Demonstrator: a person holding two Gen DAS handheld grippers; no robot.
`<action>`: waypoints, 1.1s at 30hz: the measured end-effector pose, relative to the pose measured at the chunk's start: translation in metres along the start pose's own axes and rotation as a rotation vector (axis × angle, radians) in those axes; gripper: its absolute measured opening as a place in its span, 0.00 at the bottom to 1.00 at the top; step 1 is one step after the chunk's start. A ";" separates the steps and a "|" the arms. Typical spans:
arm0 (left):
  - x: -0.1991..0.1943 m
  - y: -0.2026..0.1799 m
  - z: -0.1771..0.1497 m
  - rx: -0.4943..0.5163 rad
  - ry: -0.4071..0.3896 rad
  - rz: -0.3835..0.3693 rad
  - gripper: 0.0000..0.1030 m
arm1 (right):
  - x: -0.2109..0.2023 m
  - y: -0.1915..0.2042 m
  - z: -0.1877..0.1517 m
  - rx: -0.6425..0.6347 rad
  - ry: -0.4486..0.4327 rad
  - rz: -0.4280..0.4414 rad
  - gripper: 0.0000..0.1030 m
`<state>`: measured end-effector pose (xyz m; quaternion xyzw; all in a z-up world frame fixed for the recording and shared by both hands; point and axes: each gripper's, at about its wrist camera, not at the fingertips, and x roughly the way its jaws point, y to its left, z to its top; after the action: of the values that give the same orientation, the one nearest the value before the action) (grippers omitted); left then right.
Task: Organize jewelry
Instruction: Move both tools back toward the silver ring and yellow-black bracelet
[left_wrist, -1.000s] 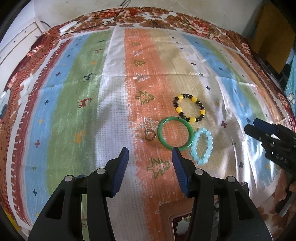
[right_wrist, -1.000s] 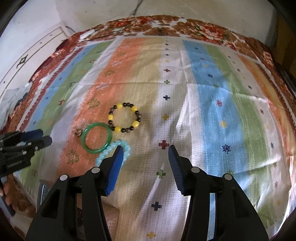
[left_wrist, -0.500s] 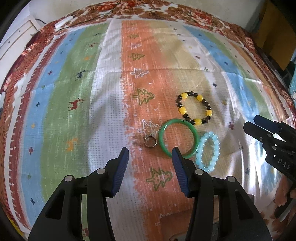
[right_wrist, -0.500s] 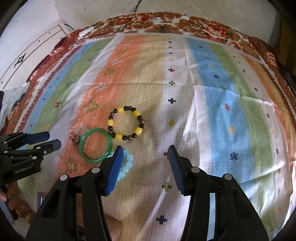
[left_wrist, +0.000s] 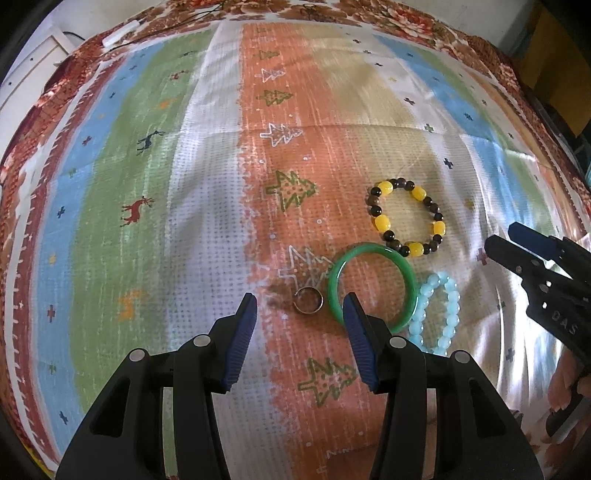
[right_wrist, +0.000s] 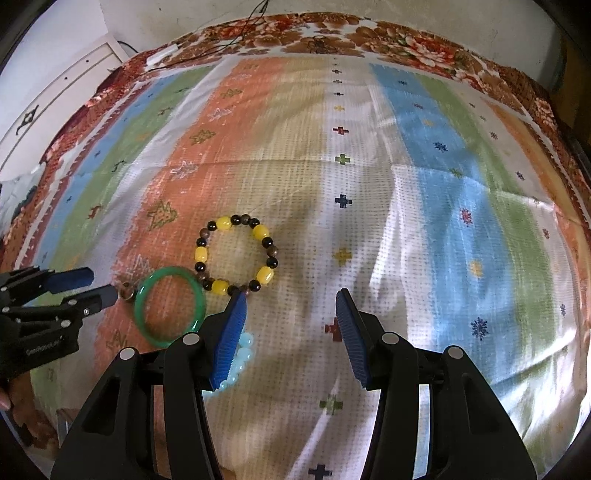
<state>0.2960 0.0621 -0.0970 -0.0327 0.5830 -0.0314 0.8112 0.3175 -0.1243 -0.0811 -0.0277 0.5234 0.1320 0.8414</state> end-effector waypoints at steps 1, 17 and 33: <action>0.001 0.000 0.000 0.001 0.003 0.000 0.47 | 0.004 -0.001 0.002 0.007 0.008 0.006 0.49; 0.013 0.006 0.005 0.006 0.031 -0.024 0.47 | 0.043 0.001 0.021 0.038 0.043 -0.006 0.49; 0.025 0.006 0.006 0.041 0.060 0.001 0.47 | 0.063 0.004 0.028 0.025 0.074 -0.019 0.49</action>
<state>0.3101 0.0657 -0.1196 -0.0148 0.6063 -0.0442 0.7939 0.3669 -0.1031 -0.1243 -0.0271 0.5554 0.1166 0.8229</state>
